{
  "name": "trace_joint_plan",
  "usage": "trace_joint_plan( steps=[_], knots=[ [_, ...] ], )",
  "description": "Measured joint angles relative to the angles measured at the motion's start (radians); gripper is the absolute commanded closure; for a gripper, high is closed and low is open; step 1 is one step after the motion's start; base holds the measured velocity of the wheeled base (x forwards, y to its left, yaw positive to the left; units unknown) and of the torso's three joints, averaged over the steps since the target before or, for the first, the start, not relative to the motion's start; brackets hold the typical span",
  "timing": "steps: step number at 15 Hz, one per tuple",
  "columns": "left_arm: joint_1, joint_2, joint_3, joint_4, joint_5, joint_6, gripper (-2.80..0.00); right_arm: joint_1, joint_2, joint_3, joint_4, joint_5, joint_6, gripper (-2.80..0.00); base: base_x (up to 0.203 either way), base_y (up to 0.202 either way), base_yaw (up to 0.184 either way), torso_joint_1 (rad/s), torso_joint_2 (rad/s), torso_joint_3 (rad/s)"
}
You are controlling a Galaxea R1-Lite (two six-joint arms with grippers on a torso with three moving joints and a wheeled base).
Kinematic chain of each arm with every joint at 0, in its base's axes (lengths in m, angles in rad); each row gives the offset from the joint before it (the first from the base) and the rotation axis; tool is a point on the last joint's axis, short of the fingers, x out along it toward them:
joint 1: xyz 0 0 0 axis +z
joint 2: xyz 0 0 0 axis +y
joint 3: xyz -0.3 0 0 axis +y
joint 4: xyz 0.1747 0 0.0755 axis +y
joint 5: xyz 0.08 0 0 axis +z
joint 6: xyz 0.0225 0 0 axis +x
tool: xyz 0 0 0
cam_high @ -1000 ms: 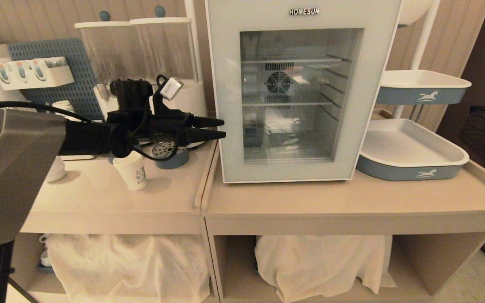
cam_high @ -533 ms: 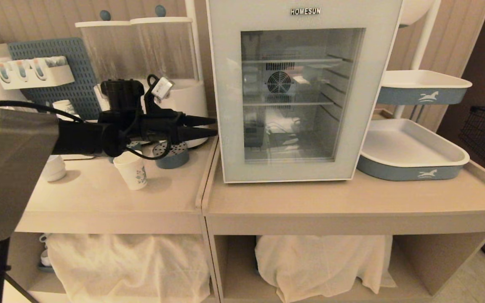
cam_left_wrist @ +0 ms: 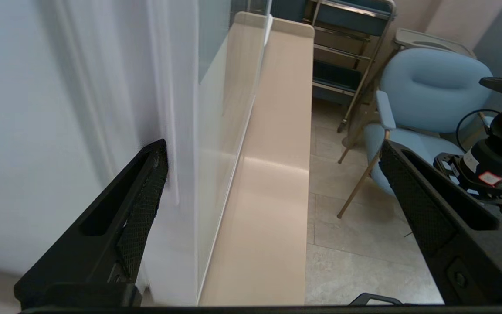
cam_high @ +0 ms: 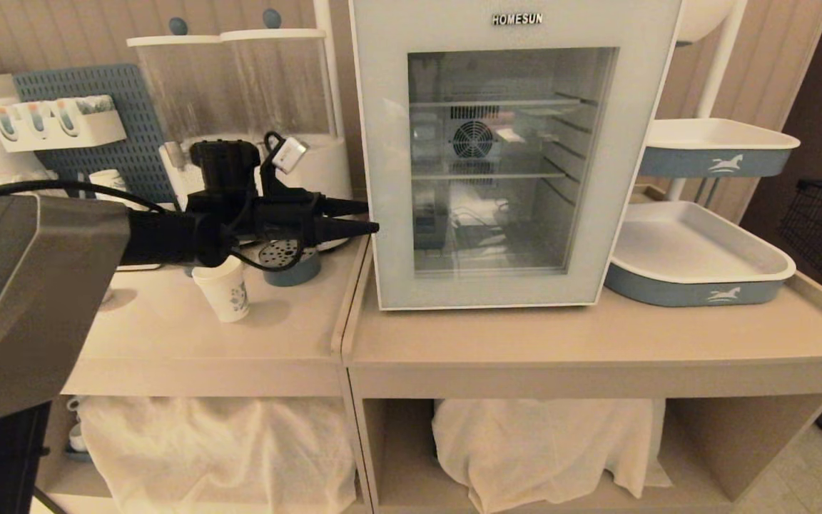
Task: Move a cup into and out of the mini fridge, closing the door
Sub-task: Open the freezer door
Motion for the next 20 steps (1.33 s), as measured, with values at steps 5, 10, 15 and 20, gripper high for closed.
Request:
trace_joint_plan(
  steps=[5,10,15,20],
  knots=[
    [-0.013,0.033,-0.027,0.003,-0.015,-0.004,-2.80,0.000,0.000,0.000,0.000,0.000,0.001,0.00,0.000,0.000,0.000,0.000,0.00,0.000],
    [-0.014,0.034,-0.019,0.005,-0.086,-0.009,-2.80,0.000,0.000,0.000,0.001,0.000,0.000,0.00,0.000,0.000,0.000,0.000,0.00,0.000],
    [-0.007,0.018,0.004,0.011,-0.148,-0.012,-2.80,0.000,0.000,-0.001,0.000,-0.001,-0.001,0.00,0.000,0.000,0.000,0.000,0.00,0.000],
    [-0.007,0.003,0.045,0.001,-0.159,-0.009,-2.80,0.000,0.000,0.000,0.002,0.000,-0.001,0.00,0.000,0.000,0.000,0.000,0.00,0.000]
  ],
)
